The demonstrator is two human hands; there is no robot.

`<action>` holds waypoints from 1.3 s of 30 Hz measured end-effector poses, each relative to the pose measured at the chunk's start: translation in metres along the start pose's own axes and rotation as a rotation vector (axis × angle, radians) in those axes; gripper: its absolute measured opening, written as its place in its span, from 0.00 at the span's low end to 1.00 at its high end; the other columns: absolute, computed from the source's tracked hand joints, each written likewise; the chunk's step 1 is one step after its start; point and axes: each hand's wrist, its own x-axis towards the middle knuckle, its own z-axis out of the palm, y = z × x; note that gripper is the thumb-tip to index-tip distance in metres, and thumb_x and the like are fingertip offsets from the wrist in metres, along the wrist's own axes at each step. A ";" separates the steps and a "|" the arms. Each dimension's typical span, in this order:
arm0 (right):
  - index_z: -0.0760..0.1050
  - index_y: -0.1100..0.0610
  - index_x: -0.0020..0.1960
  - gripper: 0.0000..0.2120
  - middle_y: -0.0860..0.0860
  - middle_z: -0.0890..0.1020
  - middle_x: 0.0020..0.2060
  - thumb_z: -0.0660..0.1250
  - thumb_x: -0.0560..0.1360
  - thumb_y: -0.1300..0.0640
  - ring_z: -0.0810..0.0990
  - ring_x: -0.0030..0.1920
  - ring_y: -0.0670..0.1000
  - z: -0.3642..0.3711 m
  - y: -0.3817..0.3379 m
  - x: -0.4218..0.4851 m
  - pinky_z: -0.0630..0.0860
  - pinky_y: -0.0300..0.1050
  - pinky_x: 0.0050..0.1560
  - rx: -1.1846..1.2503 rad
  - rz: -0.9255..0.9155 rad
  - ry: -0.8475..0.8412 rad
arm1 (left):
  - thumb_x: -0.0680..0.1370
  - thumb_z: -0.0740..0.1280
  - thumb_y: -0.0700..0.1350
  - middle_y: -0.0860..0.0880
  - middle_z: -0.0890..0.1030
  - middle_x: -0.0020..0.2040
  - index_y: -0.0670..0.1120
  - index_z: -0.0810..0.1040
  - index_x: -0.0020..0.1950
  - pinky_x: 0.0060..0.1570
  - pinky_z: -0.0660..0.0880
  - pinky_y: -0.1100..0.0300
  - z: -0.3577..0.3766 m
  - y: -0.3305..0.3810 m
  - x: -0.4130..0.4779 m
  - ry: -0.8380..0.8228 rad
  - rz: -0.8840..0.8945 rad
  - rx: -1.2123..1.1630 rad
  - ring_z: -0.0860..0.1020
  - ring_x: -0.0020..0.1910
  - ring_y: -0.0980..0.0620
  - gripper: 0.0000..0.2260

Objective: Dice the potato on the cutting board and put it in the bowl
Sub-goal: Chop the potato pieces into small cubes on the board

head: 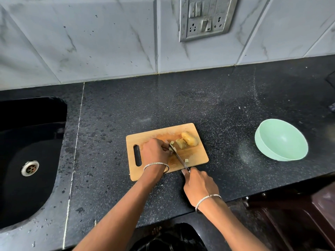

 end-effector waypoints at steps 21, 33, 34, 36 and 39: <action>0.70 0.54 0.52 0.16 0.57 0.80 0.46 0.50 0.82 0.45 0.79 0.48 0.63 -0.006 0.003 -0.006 0.71 0.52 0.40 0.138 -0.085 0.036 | 0.72 0.72 0.42 0.46 0.83 0.45 0.45 0.82 0.47 0.41 0.69 0.57 -0.018 0.008 -0.005 0.055 0.127 0.309 0.80 0.48 0.42 0.05; 0.72 0.55 0.55 0.18 0.58 0.81 0.50 0.50 0.82 0.43 0.80 0.52 0.63 0.000 0.000 0.001 0.71 0.51 0.43 0.063 -0.075 -0.011 | 0.73 0.67 0.38 0.48 0.85 0.43 0.50 0.84 0.46 0.44 0.78 0.55 -0.025 -0.001 -0.006 0.081 0.164 0.233 0.81 0.45 0.45 0.09; 0.72 0.55 0.55 0.18 0.58 0.80 0.51 0.51 0.82 0.43 0.79 0.52 0.63 0.002 -0.001 0.000 0.72 0.51 0.45 0.085 -0.079 -0.039 | 0.72 0.68 0.38 0.49 0.85 0.43 0.50 0.84 0.47 0.43 0.77 0.56 -0.027 -0.002 -0.006 0.061 0.166 0.248 0.81 0.44 0.46 0.09; 0.73 0.54 0.54 0.18 0.57 0.80 0.51 0.51 0.82 0.43 0.79 0.52 0.62 0.003 -0.003 -0.001 0.72 0.52 0.46 0.125 -0.075 -0.074 | 0.71 0.70 0.39 0.49 0.84 0.44 0.51 0.84 0.47 0.42 0.76 0.58 -0.029 -0.003 -0.005 0.024 0.175 0.268 0.81 0.44 0.47 0.09; 0.72 0.53 0.53 0.17 0.57 0.80 0.49 0.51 0.82 0.43 0.79 0.50 0.62 0.000 0.001 0.001 0.73 0.52 0.44 0.146 -0.068 -0.028 | 0.70 0.74 0.42 0.48 0.82 0.47 0.54 0.84 0.48 0.42 0.75 0.57 -0.029 -0.004 -0.004 -0.003 0.204 0.299 0.80 0.45 0.47 0.09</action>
